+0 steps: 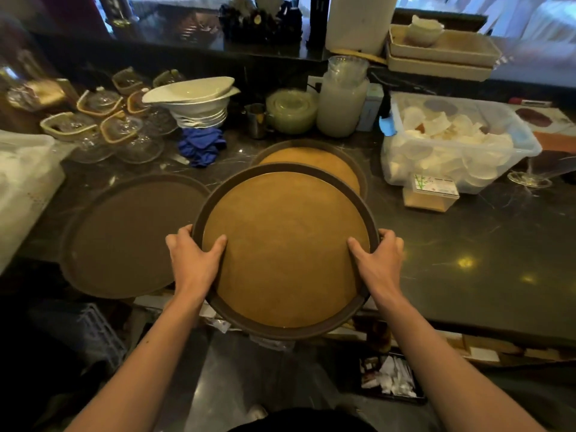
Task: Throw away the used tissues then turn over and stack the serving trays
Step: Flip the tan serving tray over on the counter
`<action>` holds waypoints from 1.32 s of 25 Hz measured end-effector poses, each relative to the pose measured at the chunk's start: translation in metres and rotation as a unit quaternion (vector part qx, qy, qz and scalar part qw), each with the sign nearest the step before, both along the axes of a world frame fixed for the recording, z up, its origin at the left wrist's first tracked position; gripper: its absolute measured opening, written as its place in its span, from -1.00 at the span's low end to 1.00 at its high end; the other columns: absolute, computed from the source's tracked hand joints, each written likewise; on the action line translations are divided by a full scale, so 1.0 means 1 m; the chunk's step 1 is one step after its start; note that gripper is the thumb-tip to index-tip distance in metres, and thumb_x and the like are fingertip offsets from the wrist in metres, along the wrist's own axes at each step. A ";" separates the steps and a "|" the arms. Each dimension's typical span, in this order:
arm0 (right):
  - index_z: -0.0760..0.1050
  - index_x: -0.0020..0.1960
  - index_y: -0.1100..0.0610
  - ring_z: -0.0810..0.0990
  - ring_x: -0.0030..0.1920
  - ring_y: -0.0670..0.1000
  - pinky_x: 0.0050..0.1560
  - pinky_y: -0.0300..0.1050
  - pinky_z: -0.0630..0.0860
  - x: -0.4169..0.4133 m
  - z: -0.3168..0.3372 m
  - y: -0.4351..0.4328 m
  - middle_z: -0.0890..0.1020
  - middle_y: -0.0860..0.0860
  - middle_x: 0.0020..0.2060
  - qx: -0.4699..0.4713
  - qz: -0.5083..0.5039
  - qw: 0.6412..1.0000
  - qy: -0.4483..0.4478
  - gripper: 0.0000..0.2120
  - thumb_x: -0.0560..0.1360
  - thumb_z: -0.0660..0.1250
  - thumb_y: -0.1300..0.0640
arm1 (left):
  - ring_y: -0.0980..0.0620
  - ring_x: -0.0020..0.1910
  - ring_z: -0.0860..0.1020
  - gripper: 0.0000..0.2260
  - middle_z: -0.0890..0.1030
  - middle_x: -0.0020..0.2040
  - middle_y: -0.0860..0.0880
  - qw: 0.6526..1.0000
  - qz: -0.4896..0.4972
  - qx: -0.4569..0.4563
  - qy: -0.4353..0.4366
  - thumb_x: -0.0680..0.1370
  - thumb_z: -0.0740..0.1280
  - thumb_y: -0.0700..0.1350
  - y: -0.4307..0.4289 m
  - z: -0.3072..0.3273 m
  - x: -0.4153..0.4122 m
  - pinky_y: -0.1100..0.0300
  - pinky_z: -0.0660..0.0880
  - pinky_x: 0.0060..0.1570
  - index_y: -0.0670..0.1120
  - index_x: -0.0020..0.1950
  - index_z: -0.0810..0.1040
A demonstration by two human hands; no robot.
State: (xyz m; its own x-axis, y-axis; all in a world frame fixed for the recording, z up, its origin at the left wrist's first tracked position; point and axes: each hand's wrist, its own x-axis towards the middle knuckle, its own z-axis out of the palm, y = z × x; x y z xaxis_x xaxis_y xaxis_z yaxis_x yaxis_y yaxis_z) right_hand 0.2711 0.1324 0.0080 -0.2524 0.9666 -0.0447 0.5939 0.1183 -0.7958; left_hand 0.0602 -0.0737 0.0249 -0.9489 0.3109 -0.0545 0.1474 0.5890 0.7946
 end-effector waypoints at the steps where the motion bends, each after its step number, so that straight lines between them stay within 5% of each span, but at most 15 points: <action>1: 0.36 0.29 0.15 0.39 0.05 -0.02 0.05 -0.08 0.41 -0.009 0.000 -0.005 0.38 0.04 0.15 0.001 0.000 1.000 -0.003 -0.46 0.44 0.46 -0.06 | -0.08 0.15 0.45 -0.39 0.33 0.34 -0.16 1.000 -0.002 0.004 -0.002 0.47 0.48 0.03 -0.005 0.000 -0.010 0.00 0.44 0.24 -0.16 0.40 0.33; 5: 0.36 0.30 0.16 0.42 0.07 0.00 0.11 0.00 0.46 -0.029 -0.001 -0.002 0.40 0.07 0.17 0.014 -0.005 1.000 -0.019 -0.43 0.43 0.45 -0.09 | -0.03 0.11 0.43 -0.41 0.33 0.33 -0.16 1.000 -0.014 0.008 -0.003 0.47 0.48 0.03 -0.002 -0.006 -0.035 0.04 0.43 0.20 -0.16 0.38 0.34; 19: 0.33 0.37 0.18 0.45 0.22 0.10 0.19 0.01 0.43 -0.056 -0.039 0.124 0.39 0.11 0.26 -0.038 -0.014 0.999 -0.011 -0.37 0.43 0.46 -0.06 | -0.20 0.42 0.25 -0.31 0.26 0.39 -0.20 0.998 -0.021 -0.042 -0.031 0.49 0.45 0.03 0.125 -0.036 -0.057 -0.08 0.26 0.41 -0.23 0.49 0.26; 33: 0.33 0.39 0.22 0.40 0.31 0.15 0.35 0.05 0.36 -0.113 -0.064 0.203 0.28 0.13 0.34 -0.066 -0.039 0.997 -0.024 -0.40 0.46 0.45 0.04 | -0.16 0.33 0.29 -0.40 0.31 0.28 -0.19 0.997 -0.029 -0.062 -0.038 0.52 0.42 -0.02 0.213 -0.062 -0.114 0.01 0.27 0.35 -0.21 0.47 0.31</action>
State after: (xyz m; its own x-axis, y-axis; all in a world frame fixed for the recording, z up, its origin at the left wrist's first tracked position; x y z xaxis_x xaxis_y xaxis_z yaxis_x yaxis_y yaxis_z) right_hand 0.1581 0.3353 -0.0555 -0.1712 0.9680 -0.1834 0.6351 -0.0339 -0.7716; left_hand -0.0533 0.1390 -0.0366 -0.9207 0.3523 -0.1679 0.1260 0.6755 0.7265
